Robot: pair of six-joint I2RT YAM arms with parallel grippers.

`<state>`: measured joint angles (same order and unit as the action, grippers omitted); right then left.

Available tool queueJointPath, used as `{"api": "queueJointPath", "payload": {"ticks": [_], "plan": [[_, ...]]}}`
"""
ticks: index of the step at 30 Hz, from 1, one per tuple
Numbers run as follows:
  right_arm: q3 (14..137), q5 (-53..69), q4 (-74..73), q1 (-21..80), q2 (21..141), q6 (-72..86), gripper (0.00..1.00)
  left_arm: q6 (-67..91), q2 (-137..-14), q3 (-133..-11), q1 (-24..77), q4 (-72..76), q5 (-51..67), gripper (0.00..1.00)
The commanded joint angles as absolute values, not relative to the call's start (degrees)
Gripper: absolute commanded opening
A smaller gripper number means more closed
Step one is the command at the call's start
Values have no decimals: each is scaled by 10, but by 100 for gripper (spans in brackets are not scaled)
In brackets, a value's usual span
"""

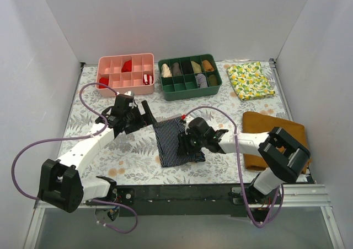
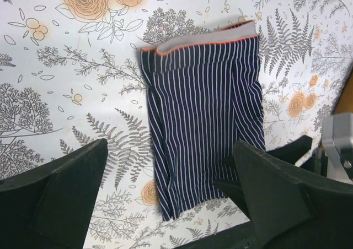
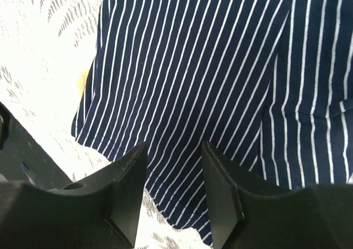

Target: Roll the underwear

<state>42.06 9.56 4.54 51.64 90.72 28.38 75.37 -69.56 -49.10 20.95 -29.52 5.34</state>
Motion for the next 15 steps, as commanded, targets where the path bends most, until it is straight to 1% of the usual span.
{"api": "queueJointPath", "payload": {"ticks": [1, 7, 8, 12, 15], "plan": [[366, 62, -39, 526, 874, 282, 53, 743, -712, -474, 203, -275, 61, 98], [338, 42, -57, 526, 802, 262, 53, 724, -751, -447, 202, -195, 119, 98], [340, 40, -58, 526, 797, 258, 53, 723, -757, -430, 202, -178, 145, 98], [359, 35, -70, 526, 795, 248, 53, 736, -781, -390, 202, -76, 187, 98], [374, 39, -71, 526, 802, 247, 53, 755, -793, -355, 202, -12, 206, 92]]}}
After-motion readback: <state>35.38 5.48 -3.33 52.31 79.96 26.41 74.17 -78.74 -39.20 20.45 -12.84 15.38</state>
